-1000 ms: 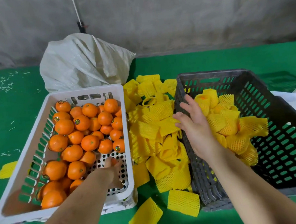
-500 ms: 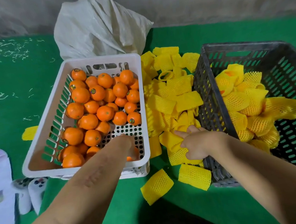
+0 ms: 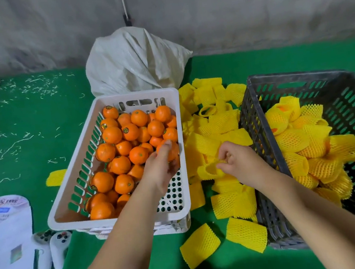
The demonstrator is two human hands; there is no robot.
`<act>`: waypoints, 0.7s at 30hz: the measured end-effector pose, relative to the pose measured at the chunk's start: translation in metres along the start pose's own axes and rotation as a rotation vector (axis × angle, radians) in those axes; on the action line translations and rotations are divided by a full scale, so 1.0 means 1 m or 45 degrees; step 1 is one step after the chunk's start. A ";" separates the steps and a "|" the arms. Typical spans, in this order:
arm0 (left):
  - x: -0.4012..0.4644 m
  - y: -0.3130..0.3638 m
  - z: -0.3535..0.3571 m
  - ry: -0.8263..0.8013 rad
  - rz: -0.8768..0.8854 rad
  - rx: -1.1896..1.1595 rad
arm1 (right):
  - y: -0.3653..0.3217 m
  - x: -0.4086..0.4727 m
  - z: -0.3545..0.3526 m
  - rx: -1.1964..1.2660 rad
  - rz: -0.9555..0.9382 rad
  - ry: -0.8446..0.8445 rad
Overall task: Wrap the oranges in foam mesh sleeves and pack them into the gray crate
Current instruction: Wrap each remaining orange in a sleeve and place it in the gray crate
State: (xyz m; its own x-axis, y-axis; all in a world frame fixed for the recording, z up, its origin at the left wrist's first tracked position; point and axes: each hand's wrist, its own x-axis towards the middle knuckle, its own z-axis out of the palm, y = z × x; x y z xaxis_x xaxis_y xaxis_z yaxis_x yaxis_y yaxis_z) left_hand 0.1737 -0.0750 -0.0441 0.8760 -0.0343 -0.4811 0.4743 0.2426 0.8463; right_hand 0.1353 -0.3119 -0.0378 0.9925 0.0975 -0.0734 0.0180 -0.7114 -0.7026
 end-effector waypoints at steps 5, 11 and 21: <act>-0.043 -0.008 0.036 -0.060 0.485 0.187 | 0.003 0.006 -0.005 0.097 0.018 0.227; -0.052 -0.034 0.065 -0.382 0.337 0.137 | -0.002 0.002 -0.004 0.117 -0.028 0.372; -0.049 -0.027 0.057 -0.511 0.274 0.090 | -0.005 -0.005 -0.003 0.048 -0.166 0.387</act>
State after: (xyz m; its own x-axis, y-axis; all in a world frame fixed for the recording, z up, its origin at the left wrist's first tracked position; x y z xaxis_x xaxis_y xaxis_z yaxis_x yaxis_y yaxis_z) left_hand 0.1224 -0.1351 -0.0305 0.9133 -0.3664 -0.1777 0.2702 0.2188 0.9376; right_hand 0.1311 -0.3105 -0.0320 0.9729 -0.0301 0.2294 0.1483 -0.6799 -0.7181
